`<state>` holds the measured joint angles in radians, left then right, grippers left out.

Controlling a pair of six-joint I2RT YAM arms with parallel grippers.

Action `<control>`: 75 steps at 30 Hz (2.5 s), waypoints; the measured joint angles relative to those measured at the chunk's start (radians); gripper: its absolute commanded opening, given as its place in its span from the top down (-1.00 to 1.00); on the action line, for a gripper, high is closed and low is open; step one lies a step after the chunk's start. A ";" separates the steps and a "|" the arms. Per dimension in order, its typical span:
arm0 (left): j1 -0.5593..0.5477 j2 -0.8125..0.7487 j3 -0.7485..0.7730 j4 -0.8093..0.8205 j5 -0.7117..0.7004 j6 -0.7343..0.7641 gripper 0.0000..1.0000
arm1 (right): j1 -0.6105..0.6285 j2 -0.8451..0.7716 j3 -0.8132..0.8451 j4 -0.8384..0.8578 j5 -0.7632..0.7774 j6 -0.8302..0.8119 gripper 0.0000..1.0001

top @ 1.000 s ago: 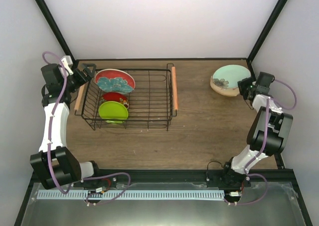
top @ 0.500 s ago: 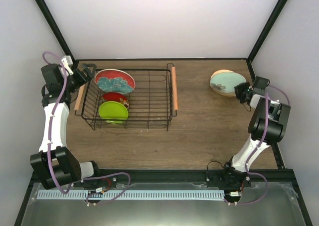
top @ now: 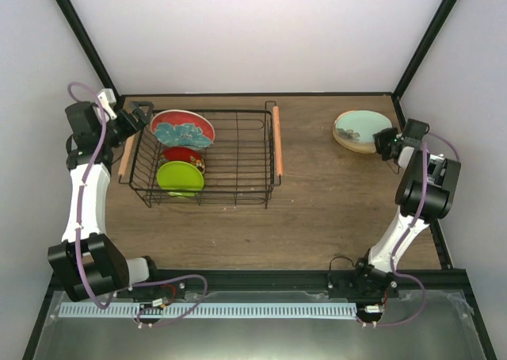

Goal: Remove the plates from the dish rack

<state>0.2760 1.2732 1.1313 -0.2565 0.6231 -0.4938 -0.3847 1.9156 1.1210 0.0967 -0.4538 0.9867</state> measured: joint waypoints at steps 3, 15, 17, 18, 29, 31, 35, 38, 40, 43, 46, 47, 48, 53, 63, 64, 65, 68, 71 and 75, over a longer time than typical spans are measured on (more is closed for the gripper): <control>0.000 0.000 0.000 0.000 0.000 0.000 -1.00 | -0.001 0.022 0.016 0.005 -0.015 0.002 0.75; 0.000 0.000 0.000 0.000 0.007 0.000 -1.00 | -0.001 0.105 0.109 -0.112 -0.040 -0.055 0.07; 0.000 0.000 0.000 0.000 0.009 -0.001 -1.00 | 0.001 0.105 0.128 -0.142 -0.040 -0.071 0.04; 0.000 0.000 0.000 0.000 0.010 -0.001 -1.00 | 0.001 0.105 0.139 -0.161 -0.039 -0.082 0.03; -0.001 0.000 -0.017 0.018 0.023 -0.020 -1.00 | 0.001 0.139 0.348 -0.478 0.045 -0.248 -0.10; -0.002 0.000 -0.021 0.024 0.027 -0.024 -1.00 | 0.001 0.151 0.395 -0.535 0.060 -0.279 -0.12; -0.004 0.000 -0.022 0.033 0.032 -0.030 -1.00 | 0.001 0.185 0.470 -0.629 0.078 -0.333 -0.14; -0.006 0.000 -0.024 0.039 0.034 -0.032 -1.00 | 0.001 0.195 0.481 -0.675 0.087 -0.364 -0.15; -0.008 0.000 -0.029 0.043 0.036 -0.034 -1.00 | 0.001 0.199 0.481 -0.702 0.090 -0.382 -0.15; -0.008 0.000 -0.037 0.045 0.037 -0.037 -1.00 | 0.002 0.203 0.481 -0.740 0.100 -0.410 -0.16; -0.008 -0.001 -0.043 0.047 0.037 -0.043 -1.00 | 0.007 0.203 0.482 -0.768 0.117 -0.436 -0.16; -0.008 -0.001 -0.046 0.051 0.037 -0.046 -1.00 | 0.008 0.204 0.482 -0.778 0.126 -0.447 -0.16; -0.008 -0.001 -0.048 0.053 0.037 -0.048 -1.00 | 0.009 0.204 0.482 -0.785 0.133 -0.454 -0.17; -0.008 -0.002 -0.055 0.061 0.037 -0.053 -1.00 | 0.011 0.193 0.465 -0.789 0.158 -0.473 -0.18; -0.008 -0.016 -0.055 0.061 0.037 -0.050 -1.00 | 0.027 -0.281 0.163 -0.518 0.071 -0.448 -0.18; -0.008 -0.016 -0.055 0.061 0.037 -0.049 -1.00 | 0.036 -0.328 0.151 -0.474 0.050 -0.447 -0.18; -0.008 -0.016 -0.055 0.061 0.037 -0.048 -1.00 | 0.050 -0.372 0.143 -0.423 0.023 -0.443 -0.18; -0.010 -0.016 -0.055 0.061 0.037 -0.048 -1.00 | 0.148 -0.444 0.148 -0.275 -0.044 -0.441 -0.18; -0.013 -0.016 -0.055 0.061 0.037 -0.048 -1.00 | 0.335 -0.403 0.243 -0.201 -0.085 -0.475 -0.17; -0.018 -0.016 -0.055 0.063 0.037 -0.046 -1.00 | 0.563 -0.217 0.498 -0.178 -0.109 -0.572 -0.15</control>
<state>0.2584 1.2575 1.0763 -0.1936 0.6598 -0.5400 0.1783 1.6985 1.6192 -0.0814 -0.5632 0.4145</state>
